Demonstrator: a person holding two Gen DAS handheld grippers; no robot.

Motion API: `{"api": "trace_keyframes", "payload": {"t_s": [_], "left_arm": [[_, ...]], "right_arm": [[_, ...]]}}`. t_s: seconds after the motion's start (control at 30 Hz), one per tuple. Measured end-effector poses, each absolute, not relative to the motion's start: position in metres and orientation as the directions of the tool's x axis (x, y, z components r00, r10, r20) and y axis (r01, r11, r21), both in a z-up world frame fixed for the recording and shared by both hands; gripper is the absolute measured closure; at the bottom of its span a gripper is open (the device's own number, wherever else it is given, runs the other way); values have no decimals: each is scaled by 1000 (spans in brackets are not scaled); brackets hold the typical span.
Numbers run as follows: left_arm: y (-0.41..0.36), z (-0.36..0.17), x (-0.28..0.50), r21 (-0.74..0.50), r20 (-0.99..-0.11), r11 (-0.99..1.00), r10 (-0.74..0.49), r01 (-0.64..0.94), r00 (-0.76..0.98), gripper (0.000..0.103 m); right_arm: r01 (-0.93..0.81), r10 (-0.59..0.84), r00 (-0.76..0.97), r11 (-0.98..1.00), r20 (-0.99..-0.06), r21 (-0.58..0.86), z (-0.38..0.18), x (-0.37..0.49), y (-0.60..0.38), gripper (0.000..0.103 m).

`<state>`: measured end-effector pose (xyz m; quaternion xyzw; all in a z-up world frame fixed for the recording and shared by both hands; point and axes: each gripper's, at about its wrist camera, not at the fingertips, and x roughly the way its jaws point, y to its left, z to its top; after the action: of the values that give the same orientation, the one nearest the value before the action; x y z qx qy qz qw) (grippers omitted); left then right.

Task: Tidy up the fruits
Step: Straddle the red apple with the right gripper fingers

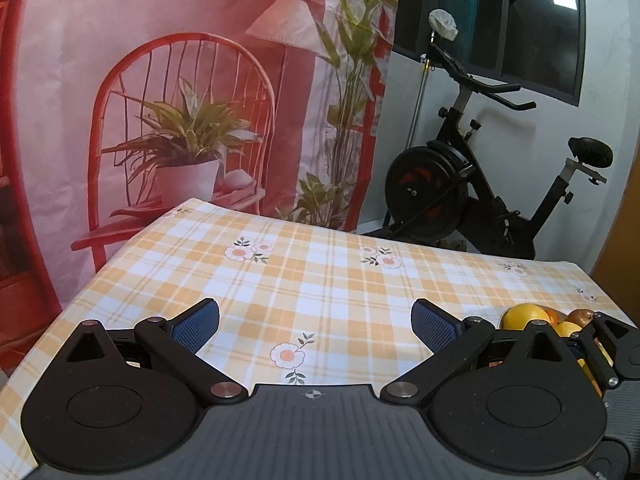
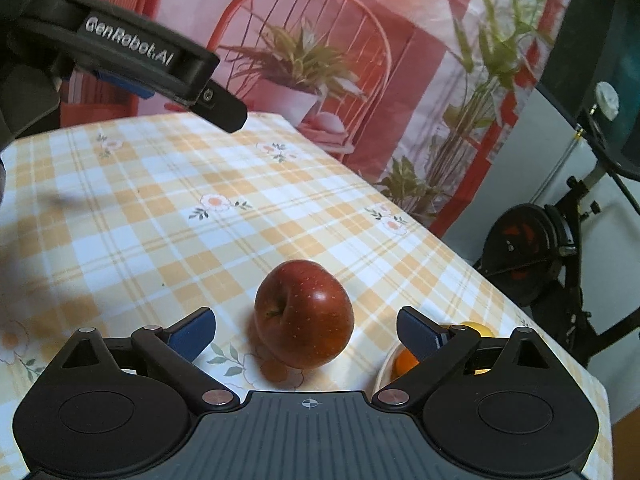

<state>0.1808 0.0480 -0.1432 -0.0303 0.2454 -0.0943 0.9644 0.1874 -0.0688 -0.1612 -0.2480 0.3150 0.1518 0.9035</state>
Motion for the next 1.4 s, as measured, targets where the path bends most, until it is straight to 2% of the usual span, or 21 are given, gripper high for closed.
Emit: {"api": "trace_keyframes", "payload": {"t_s": [0.23, 0.37, 0.5, 0.6, 0.73, 0.97, 1.27, 1.4], "left_arm": [[50, -145, 181, -130, -472, 976, -215, 174, 855, 0], [50, -146, 182, -145, -474, 973, -226, 178, 851, 0], [51, -147, 183, -155, -484, 972, -229, 175, 845, 1], [52, -148, 182, -178, -480, 965, -257, 193, 839, 1], [49, -149, 179, -172, -476, 960, -276, 219, 835, 1], [46, -150, 174, -191, -467, 943, -332, 273, 820, 7], [34, -157, 168, -192, -482, 911, -411, 365, 774, 7], [28, -161, 167, -204, -495, 894, -446, 399, 746, 6]], "right_arm": [[-458, 102, 730, 806, -676, -374, -171, 195, -67, 26], [-461, 89, 719, 804, -689, -377, -175, 200, -67, 30], [-463, 84, 707, 806, -702, -369, -178, 202, -67, 42], [-456, 89, 705, 816, -703, -355, -178, 202, -69, 46], [-440, 110, 693, 847, -712, -297, -175, 201, -75, 47], [-396, 217, 643, 915, -735, -76, -165, 188, -90, 47], [-304, 335, 589, 935, -735, 182, -160, 166, -117, 47], [-268, 346, 599, 936, -722, 226, -161, 160, -127, 47]]}}
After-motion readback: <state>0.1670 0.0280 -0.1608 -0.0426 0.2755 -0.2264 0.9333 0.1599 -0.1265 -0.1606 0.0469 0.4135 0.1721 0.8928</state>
